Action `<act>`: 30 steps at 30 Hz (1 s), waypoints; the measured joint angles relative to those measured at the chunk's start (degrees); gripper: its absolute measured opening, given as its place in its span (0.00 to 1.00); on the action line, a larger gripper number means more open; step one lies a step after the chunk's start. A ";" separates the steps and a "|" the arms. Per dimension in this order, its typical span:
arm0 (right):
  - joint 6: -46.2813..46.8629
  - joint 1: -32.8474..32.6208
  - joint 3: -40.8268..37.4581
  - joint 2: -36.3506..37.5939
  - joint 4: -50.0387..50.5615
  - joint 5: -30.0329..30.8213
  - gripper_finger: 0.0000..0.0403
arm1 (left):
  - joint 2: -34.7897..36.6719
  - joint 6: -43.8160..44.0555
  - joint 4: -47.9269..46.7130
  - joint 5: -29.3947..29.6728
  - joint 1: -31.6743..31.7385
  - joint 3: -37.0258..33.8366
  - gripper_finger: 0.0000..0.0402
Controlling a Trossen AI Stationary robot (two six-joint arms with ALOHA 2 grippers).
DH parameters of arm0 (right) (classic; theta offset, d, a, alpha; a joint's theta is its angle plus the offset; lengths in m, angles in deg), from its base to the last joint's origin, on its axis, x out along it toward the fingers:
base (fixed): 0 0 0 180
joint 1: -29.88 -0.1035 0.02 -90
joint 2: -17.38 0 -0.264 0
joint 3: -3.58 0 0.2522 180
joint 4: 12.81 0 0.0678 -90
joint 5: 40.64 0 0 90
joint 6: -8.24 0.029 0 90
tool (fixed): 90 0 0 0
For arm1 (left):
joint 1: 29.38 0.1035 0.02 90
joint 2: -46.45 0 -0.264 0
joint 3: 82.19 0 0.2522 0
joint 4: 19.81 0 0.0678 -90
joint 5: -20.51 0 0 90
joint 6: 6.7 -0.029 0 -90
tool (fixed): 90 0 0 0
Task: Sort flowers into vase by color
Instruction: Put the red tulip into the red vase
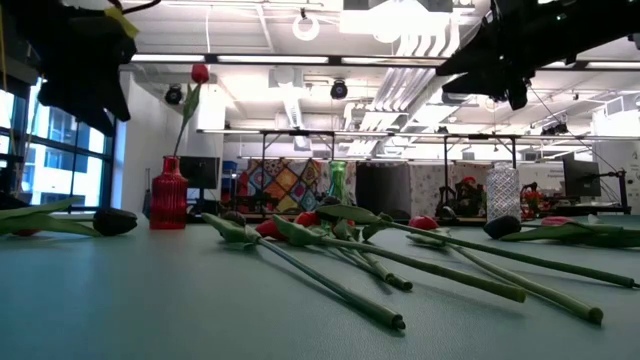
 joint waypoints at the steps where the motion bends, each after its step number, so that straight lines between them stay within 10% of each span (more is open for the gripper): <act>1: -0.04 0.22 0.02 0.00 0.00 0.00 0.39 | -0.37 1.01 0.01 0.02 -0.15 0.02 0.62; 7: -0.10 0.29 0.00 -0.15 2.83 -0.52 0.39 | -3.55 6.47 1.50 0.22 -3.35 -1.19 0.60; 17: -0.94 1.37 0.00 -0.17 3.98 -1.59 0.39 | -12.23 5.06 38.22 0.78 -6.54 -12.40 0.60; 30: 15.38 1.40 0.00 -13.16 5.28 -8.27 0.38 | -29.22 -0.38 57.32 0.95 -8.19 -12.90 0.60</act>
